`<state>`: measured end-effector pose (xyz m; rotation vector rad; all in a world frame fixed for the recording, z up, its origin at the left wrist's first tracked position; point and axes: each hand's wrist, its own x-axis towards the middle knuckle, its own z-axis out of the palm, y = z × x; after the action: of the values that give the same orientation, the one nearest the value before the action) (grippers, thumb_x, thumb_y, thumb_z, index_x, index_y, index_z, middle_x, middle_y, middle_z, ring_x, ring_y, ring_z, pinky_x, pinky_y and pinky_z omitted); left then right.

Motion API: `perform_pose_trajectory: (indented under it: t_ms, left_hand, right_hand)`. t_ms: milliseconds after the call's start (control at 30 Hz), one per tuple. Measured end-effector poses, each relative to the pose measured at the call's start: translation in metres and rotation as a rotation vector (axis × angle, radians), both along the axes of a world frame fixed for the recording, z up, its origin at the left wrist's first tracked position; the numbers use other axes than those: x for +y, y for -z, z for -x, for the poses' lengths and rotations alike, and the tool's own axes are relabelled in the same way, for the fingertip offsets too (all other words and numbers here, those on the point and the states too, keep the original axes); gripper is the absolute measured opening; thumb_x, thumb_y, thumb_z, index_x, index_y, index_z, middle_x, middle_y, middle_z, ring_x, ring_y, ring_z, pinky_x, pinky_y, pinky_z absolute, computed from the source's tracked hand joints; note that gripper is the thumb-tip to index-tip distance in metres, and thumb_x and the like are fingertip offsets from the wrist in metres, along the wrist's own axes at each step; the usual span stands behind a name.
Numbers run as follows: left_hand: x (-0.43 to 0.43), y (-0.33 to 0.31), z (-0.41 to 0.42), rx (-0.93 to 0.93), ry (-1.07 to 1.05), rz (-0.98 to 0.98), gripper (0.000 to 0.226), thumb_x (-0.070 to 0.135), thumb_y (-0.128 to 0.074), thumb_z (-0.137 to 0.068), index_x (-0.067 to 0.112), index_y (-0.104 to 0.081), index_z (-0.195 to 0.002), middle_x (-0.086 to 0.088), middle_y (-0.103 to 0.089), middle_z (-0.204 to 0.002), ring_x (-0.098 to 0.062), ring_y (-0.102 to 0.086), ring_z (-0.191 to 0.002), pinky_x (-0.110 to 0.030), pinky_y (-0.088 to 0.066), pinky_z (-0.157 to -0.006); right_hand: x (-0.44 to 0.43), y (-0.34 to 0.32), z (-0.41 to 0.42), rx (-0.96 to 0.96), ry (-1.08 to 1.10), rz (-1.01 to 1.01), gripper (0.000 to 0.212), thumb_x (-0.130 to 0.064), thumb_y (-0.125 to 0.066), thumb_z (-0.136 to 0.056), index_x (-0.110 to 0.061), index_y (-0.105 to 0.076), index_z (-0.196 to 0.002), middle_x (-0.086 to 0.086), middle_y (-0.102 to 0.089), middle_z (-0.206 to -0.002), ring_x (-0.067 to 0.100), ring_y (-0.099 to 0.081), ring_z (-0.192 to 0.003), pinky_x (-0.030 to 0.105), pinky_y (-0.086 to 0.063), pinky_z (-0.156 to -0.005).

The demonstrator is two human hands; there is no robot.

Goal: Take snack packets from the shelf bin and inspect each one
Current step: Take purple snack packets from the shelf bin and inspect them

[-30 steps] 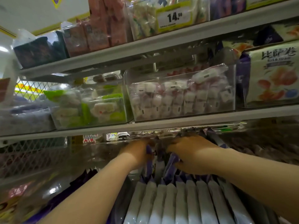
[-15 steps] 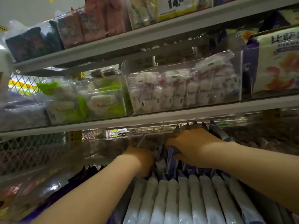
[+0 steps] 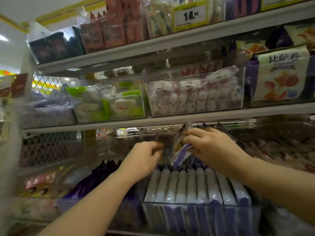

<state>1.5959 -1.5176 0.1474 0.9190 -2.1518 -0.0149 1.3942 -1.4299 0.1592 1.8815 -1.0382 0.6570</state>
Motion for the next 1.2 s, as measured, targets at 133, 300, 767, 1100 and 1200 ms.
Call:
perform_pose_trajectory:
  t_ms: [133,300,767,1100,1200]
  left_hand:
    - [0.045,0.023,-0.007,0.301,0.101,-0.085,0.027,0.026,-0.052,-0.099,0.017,-0.068,-0.119,0.004,-0.071,-0.111,-0.007,-0.062,-0.101,-0.015,-0.044,-0.084]
    - [0.091,0.055,-0.010,0.741,0.354,-0.633,0.035,0.039,-0.044,-0.101,0.016,-0.070,-0.107,-0.003,-0.074,-0.099,-0.018,-0.069,-0.084,-0.039,-0.057,-0.081]
    - [0.140,0.205,-0.049,0.864,0.448,-0.842,0.040,0.026,-0.070,-0.080,0.015,-0.061,-0.118,-0.009,-0.075,-0.105,-0.029,-0.073,-0.094,-0.044,-0.059,-0.077]
    - [0.138,0.271,-0.023,0.661,0.422,-0.910,0.034,0.016,-0.073,-0.083,0.025,-0.060,-0.114,-0.002,-0.075,-0.105,-0.022,-0.072,-0.096,-0.050,-0.056,-0.088]
    - [0.138,0.273,-0.018,0.698,0.416,-0.892,0.042,0.033,-0.076,-0.076,0.025,-0.061,-0.114,-0.001,-0.074,-0.106,-0.021,-0.071,-0.098,-0.047,-0.056,-0.088]
  right_hand:
    - [0.036,0.023,-0.016,-0.258,-0.154,0.035,0.021,-0.013,-0.076,-0.080,-0.010,-0.073,-0.100,0.004,-0.070,-0.109,0.028,-0.070,-0.088,0.043,-0.059,-0.071]
    - [0.075,0.076,-0.043,-0.506,-0.345,-0.002,0.021,-0.013,-0.074,-0.081,-0.009,-0.072,-0.102,0.003,-0.064,-0.119,0.014,-0.063,-0.105,0.030,-0.053,-0.091]
    - [0.109,0.244,-0.092,-1.230,-0.571,-0.635,0.043,-0.044,-0.063,-0.085,-0.032,-0.054,-0.125,-0.012,-0.067,-0.117,0.007,-0.064,-0.108,0.039,-0.054,-0.093]
    - [0.086,0.266,-0.085,-1.894,-0.777,-0.912,0.029,-0.039,-0.066,-0.078,-0.016,-0.078,-0.088,0.020,-0.074,-0.096,0.034,-0.073,-0.088,0.038,-0.060,-0.068]
    - [0.084,0.269,-0.080,-1.878,-0.745,-0.891,0.034,-0.039,-0.065,-0.080,-0.010,-0.076,-0.092,0.021,-0.074,-0.095,0.035,-0.072,-0.087,0.041,-0.060,-0.072]
